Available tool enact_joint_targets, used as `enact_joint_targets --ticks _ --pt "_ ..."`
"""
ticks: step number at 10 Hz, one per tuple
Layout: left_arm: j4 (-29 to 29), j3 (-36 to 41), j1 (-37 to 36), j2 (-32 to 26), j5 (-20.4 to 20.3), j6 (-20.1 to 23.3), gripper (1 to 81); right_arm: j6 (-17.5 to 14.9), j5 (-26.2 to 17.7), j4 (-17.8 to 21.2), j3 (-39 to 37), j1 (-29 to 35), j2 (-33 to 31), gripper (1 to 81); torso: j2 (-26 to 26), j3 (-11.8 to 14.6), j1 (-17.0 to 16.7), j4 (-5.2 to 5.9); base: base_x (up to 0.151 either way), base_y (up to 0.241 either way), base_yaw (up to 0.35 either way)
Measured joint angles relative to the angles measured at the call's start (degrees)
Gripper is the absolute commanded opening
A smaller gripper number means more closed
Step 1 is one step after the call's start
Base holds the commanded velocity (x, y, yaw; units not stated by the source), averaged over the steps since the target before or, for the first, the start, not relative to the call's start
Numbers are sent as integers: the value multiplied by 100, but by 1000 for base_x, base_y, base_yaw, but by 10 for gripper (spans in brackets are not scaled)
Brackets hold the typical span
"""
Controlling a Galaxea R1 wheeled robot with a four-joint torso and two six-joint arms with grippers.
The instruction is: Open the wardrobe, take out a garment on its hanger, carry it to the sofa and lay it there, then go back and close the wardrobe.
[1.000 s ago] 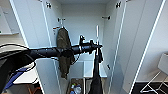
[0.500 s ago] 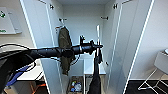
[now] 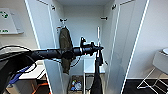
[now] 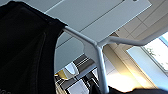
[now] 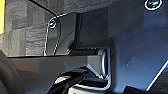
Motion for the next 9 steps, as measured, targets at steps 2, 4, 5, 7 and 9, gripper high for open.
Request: enact_joint_targets --ticks 2,4,5,7,9 --pt "101 85 191 -104 17 10 10 0 27 0 -2 78 2 811 0 0 3 0 0 0 0" --pt "289 305 594 -330 33 24 10 0 13 0 -2 59 2 811 0 0 3 0 0 0 0" --pt "394 449 870 -528 48 21 10 0 13 0 -2 59 2 811 0 0 3 0 0 0 0" --pt "549 790 1159 -992 105 -1 10 0 22 0 -2 59 2 811 0 0 3 0 0 0 0" --pt "727 1237 1192 -1369 56 2 10 0 35 0 -2 59 5 811 0 0 3 0 0 0 0"
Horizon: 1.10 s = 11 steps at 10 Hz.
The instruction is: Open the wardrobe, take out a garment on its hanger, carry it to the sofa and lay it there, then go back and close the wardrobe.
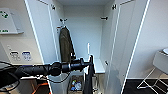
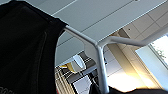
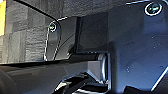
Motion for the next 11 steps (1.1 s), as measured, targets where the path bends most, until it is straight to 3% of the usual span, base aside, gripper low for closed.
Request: enact_joint_targets --ticks 4,11 --pt "260 328 511 -447 -41 18 10 -2 105 0 -1 -17 -2 811 0 0 0 0 0 0 0" --pt "423 377 739 -406 -84 22 10 -2 105 0 -1 -15 0 811 0 0 0 0 0 0 0"
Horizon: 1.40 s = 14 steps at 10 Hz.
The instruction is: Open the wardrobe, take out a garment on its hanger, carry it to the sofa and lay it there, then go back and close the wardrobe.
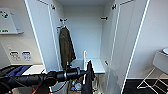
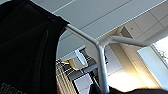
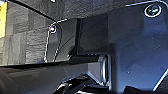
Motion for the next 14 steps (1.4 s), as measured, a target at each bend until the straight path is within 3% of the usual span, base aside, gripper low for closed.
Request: enact_joint_targets --ticks 5,10,14 --pt "2 -16 56 45 20 -2 10 0 -2 0 0 -2 -2 811 0 0 0 0 0 0 -22" --pt "2 -21 72 74 23 -4 10 -15 0 0 -5 2 -41 811 0 2 -1 0 0 0 -213" --pt "169 -51 227 23 54 2 10 -17 -28 -69 218 -44 -512 811 0 2 -1 0 0 0 -222"
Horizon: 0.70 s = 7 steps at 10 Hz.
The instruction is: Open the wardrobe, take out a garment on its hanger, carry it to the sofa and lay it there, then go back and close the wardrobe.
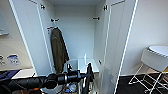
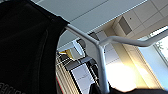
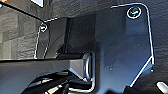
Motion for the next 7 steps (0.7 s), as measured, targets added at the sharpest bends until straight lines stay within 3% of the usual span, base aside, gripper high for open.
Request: enact_joint_targets --ticks 4,7 --pt "67 184 33 -122 52 -9 10 0 -99 -251 433 -254 -555 811 0 0 1 0 0 0 -232" --pt "119 319 129 -213 96 -6 10 0 -99 -279 469 -258 -474 811 0 2 1 0 0 0 -234"
